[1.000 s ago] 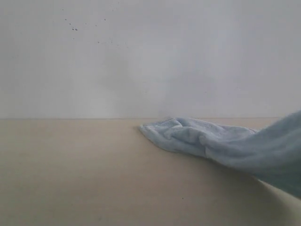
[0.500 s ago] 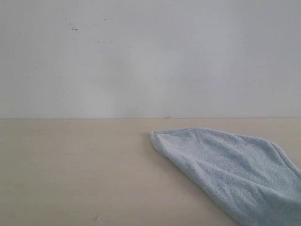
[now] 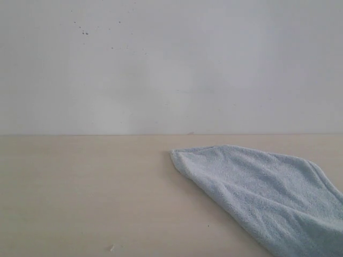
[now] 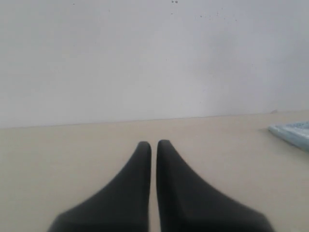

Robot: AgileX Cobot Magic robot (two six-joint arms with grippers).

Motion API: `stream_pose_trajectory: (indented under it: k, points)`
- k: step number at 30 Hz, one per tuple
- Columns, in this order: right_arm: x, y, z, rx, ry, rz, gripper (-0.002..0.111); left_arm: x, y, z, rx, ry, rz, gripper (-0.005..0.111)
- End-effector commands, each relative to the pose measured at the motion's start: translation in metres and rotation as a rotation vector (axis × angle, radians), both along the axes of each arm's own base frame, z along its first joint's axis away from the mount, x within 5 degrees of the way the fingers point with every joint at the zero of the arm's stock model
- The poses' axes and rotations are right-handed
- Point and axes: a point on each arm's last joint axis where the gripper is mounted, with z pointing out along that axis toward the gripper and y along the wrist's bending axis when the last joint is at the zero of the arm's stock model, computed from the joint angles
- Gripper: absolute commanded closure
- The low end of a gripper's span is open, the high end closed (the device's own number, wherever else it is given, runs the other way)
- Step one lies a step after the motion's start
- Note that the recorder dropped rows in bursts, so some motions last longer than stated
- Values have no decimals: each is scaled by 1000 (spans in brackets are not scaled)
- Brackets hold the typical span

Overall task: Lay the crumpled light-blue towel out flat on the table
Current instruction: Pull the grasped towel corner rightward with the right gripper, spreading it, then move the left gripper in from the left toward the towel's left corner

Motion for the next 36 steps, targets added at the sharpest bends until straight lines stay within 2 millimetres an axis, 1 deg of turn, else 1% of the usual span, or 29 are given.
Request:
stream_pose_trajectory:
  k: [1,2,4,6,8,11,14,15,16,17,18,19,20,22,23,25,26,29,32,33,35,36]
  points:
    - [1,1,1,0,-15,13,107,0,-1,3,-399,-35,-12,103]
    - [1,1,1,0,-15,13,107,0,-1,2,-519,-18,-16,103]
    - [1,1,1,0,-15,13,107,0,-3,-3,-655,47,-19,103]
    - [1,1,1,-9,-9,17,107,-1,-5,-9,-687,127,-19,103]
    - [1,1,1,-17,-6,23,107,-2,-7,-11,-716,170,-24,103]
    - [1,1,1,-17,-6,23,107,-2,-10,-12,-828,193,-42,103]
    - [1,1,1,-17,-6,23,107,-2,-10,-12,-872,185,-46,103]
    - [1,1,1,-17,-6,23,107,-2,-12,-11,-953,184,-60,103]
    - [1,1,1,-17,-6,23,107,-2,-13,-8,-989,180,-72,103]
    - [1,1,1,-10,-3,24,107,-4,-17,7,-973,156,-145,103]
    - [1,2,0,3,-1,29,107,-9,-22,26,-854,101,-233,103]
    - [1,3,0,9,-4,33,107,-13,-25,39,-790,50,-297,103]
    - [1,4,0,16,-3,43,107,-20,-30,61,-716,-43,-388,103]
    - [1,5,-1,23,3,53,107,-27,-37,86,-595,-164,-504,103]
    - [1,5,-1,27,3,55,107,-23,-39,92,-569,-157,-530,103]
    - [1,5,-1,24,6,61,107,-5,-45,98,-530,-59,-564,103]
    - [1,6,-1,27,4,64,107,7,-50,100,-490,5,-609,103]
    - [1,6,-1,33,4,66,107,34,-61,104,-412,116,-719,103]
    - [1,7,-1,34,12,77,107,72,-69,108,-380,221,-804,102]
    - [1,7,-2,32,15,83,107,86,-71,109,-368,247,-830,99]
    - [1,8,-2,31,17,86,107,114,-74,107,-357,297,-871,90]
    - [1,8,-2,28,18,88,107,130,-77,105,-353,325,-888,84]
